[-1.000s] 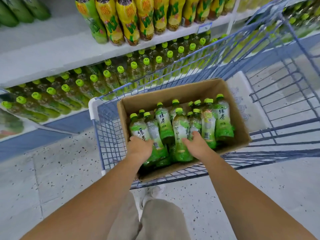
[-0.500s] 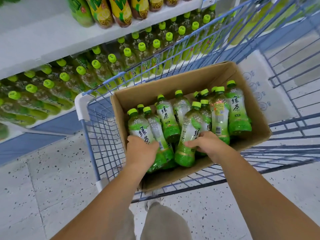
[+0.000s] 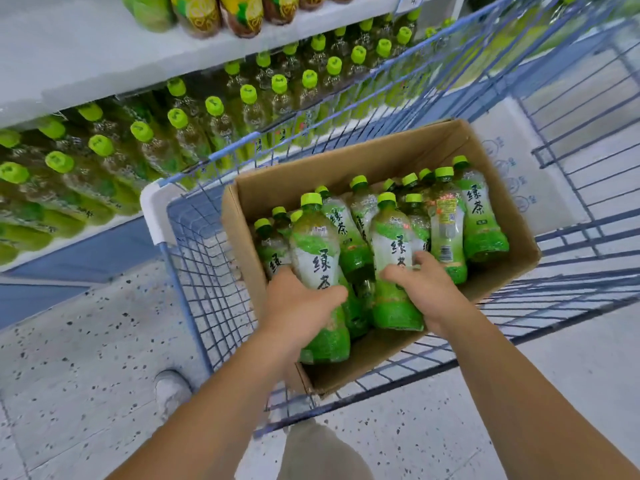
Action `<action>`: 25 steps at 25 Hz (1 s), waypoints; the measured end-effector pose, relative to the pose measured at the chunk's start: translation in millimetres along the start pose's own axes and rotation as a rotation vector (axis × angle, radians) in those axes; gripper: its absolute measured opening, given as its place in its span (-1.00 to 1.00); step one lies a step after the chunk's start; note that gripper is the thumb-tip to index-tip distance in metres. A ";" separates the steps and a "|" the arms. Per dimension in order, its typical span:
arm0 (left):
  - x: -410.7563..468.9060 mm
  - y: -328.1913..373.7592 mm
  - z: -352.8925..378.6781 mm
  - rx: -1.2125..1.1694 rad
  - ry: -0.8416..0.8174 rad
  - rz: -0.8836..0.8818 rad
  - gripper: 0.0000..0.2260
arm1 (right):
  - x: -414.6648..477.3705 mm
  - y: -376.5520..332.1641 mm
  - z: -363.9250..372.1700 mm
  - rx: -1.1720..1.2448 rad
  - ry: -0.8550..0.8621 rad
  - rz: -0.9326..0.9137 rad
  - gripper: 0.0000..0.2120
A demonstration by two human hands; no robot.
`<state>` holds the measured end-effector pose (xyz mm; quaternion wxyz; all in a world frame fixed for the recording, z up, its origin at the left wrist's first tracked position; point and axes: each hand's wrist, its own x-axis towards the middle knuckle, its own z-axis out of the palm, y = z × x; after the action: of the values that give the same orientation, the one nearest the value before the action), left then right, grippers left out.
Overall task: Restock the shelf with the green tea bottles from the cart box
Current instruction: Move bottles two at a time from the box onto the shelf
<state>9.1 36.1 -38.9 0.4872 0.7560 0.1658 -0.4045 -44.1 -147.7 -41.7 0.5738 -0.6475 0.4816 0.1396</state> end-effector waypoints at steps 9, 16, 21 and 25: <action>-13.6 27.3 -120.6 -0.098 0.040 0.205 -0.67 | -62.8 -58.2 81.0 -0.101 0.011 -0.253 -0.65; -19.7 52.2 -251.3 -0.097 0.195 0.349 -0.72 | -103.3 -142.3 184.1 -0.114 -0.017 -0.444 -0.59; -22.2 78.7 -338.3 -0.074 0.283 0.467 -0.73 | -127.0 -200.9 251.8 -0.148 -0.015 -0.538 -0.66; -12.9 86.9 -385.4 -0.040 0.319 0.516 -0.67 | -130.8 -237.3 290.1 -0.206 0.010 -0.614 -0.65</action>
<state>230.7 332.7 99.7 0.5567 0.8172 0.0506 -0.1403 184.8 138.5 110.9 0.5184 -0.8178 0.2498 0.0048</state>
